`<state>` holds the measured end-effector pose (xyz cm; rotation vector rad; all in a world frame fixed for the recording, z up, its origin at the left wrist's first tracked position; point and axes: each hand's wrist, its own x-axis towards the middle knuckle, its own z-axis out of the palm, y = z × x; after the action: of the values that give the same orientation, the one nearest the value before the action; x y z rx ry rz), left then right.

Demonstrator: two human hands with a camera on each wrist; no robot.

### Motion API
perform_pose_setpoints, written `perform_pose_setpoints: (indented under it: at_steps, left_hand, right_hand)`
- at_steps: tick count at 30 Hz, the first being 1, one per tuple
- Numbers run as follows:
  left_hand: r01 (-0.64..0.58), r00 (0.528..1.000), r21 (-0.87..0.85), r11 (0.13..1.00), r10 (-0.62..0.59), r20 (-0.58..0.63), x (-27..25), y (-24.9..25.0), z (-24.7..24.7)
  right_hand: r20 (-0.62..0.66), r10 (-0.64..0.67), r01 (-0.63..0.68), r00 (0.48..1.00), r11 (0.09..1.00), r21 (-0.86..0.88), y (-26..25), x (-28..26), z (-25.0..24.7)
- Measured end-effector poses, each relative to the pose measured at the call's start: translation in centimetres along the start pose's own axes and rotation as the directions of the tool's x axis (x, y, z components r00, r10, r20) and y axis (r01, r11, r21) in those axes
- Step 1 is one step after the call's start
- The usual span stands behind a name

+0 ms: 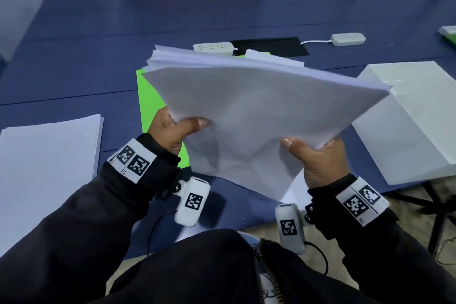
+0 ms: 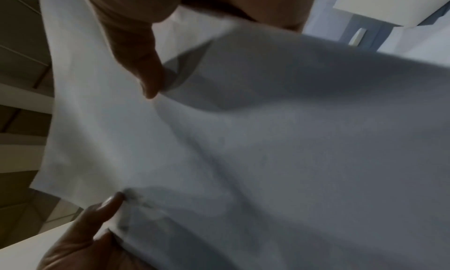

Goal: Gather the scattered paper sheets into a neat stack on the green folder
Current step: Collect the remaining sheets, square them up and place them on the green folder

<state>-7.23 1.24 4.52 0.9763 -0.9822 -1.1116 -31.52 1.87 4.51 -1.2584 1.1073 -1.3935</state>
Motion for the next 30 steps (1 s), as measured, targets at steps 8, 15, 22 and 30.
perform_pose_setpoints:
  at_steps: [8,15,22,30]
  left_hand:
    - [0.188,0.976,0.087,0.978,-0.176,-0.129,0.2,-2.3,0.4]
    - [0.303,0.935,0.15,0.941,-0.263,-0.236,-0.2,-2.9,1.7]
    - [0.338,0.932,0.228,0.913,-0.291,-0.216,0.3,-5.3,2.1]
    - [0.373,0.906,0.409,0.833,-0.421,0.031,4.1,-7.4,4.9]
  right_hand:
    - [-0.036,0.106,-0.108,0.994,0.993,-0.049,1.8,0.0,-0.3]
    - [-0.042,0.275,-0.278,0.961,0.951,-0.132,4.2,-1.3,-0.3]
    - [-0.175,0.359,-0.385,0.917,0.912,-0.144,5.9,-1.2,-1.3]
    - [-0.303,0.308,-0.388,0.902,0.885,-0.259,5.8,0.4,-4.9]
